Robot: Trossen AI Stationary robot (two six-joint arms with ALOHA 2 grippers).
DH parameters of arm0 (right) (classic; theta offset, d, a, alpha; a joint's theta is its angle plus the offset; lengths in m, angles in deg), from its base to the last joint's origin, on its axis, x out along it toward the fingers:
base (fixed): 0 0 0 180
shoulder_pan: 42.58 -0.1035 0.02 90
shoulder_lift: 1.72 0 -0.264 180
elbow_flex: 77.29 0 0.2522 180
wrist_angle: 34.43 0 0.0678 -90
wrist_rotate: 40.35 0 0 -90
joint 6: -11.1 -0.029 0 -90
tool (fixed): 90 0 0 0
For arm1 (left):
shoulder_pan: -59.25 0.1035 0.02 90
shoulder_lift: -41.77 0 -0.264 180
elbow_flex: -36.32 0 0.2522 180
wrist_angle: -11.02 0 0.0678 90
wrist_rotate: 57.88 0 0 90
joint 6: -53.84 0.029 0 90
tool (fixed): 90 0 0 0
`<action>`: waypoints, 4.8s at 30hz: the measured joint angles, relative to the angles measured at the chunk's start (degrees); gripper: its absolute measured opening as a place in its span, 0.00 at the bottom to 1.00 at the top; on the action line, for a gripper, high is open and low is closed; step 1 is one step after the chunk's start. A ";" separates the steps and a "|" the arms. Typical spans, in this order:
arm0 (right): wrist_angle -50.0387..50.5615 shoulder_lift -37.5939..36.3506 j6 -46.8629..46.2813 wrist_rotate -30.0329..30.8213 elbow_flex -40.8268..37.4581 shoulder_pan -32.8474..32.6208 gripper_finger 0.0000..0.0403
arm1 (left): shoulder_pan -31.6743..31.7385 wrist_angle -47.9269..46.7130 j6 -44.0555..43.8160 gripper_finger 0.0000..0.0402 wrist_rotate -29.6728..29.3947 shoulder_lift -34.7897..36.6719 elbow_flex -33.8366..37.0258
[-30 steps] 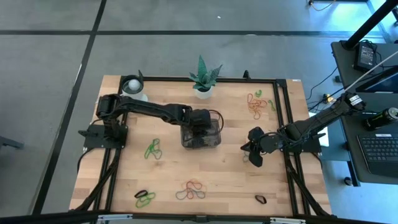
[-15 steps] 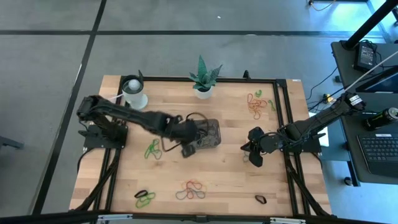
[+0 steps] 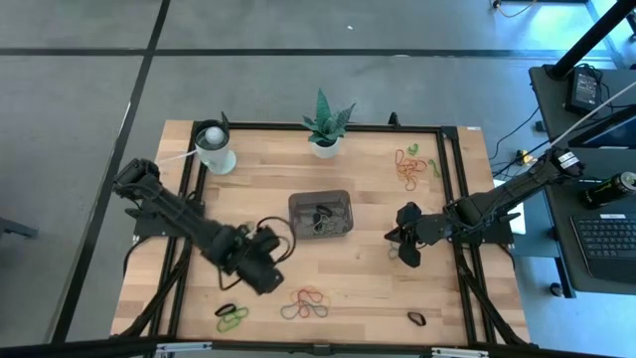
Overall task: Pick and place rubber bands into bin
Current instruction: Put the green rubber band into the black bin
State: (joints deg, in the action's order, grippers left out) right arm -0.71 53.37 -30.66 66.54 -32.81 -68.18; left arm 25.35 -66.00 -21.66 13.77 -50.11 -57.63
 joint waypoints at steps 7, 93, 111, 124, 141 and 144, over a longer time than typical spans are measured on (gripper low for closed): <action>-0.02 0.00 -0.10 0.00 0.00 -0.01 0.02 | -5.11 -0.01 -8.35 0.00 -0.08 -0.23 0.00; -0.92 0.02 -1.61 0.00 0.00 -0.02 0.02 | 10.25 -7.36 12.46 0.00 -7.68 -0.20 0.24; -0.94 0.02 -8.91 5.49 -0.01 0.00 0.02 | 38.16 21.19 66.17 0.00 7.46 -3.98 0.15; -0.95 0.01 -9.02 6.03 0.00 0.00 0.02 | 35.57 21.54 69.09 0.00 13.26 -12.94 0.15; -0.92 0.02 -8.79 6.12 -0.02 0.00 0.02 | 34.26 21.00 62.63 0.00 13.42 -14.03 0.15; -0.90 0.02 -8.78 6.10 -0.02 0.00 0.02 | 34.26 20.41 62.64 0.01 13.83 -14.03 0.15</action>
State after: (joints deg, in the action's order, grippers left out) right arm -1.60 53.39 -39.44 72.63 -32.83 -68.18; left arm 59.61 -45.60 40.98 27.60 -64.14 -57.47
